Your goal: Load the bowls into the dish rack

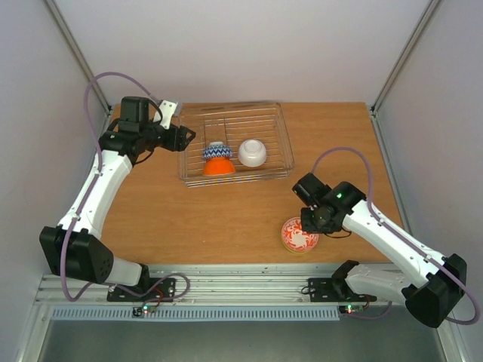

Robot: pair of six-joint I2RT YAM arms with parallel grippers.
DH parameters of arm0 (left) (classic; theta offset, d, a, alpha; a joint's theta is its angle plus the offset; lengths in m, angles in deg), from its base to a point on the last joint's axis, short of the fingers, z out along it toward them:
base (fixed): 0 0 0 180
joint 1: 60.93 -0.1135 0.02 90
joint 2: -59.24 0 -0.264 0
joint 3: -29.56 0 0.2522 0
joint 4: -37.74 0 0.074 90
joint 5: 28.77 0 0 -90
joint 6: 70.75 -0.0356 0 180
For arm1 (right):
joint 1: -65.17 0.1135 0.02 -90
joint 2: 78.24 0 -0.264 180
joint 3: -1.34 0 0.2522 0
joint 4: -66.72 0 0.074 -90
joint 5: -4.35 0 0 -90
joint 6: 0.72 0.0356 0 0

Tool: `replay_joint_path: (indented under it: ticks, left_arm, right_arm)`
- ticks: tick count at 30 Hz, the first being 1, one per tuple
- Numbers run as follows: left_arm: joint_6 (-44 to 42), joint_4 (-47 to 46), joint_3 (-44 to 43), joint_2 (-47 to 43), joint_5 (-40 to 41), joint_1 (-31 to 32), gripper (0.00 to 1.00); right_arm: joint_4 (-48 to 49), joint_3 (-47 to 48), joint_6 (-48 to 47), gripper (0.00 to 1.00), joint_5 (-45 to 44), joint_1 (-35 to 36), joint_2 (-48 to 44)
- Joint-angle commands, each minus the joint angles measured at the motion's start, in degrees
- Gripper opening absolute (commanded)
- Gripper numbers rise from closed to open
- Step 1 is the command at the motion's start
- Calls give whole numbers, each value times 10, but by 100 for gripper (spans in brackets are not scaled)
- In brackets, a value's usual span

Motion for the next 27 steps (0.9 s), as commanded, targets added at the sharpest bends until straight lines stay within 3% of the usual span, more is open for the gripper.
replay_joint_path:
  ticks: [1, 17, 27]
  left_arm:
    - [2, -8, 1, 7, -10, -1, 70]
    - [6, -6, 0, 16, -19, -1, 70]
    - [5, -6, 0, 18, -17, -1, 70]
  right_arm:
    - [-6, -36, 64, 27, 28, 7, -11]
    - [46, -97, 119, 32, -26, 20, 57]
    - [64, -108, 116, 27, -25, 20, 78]
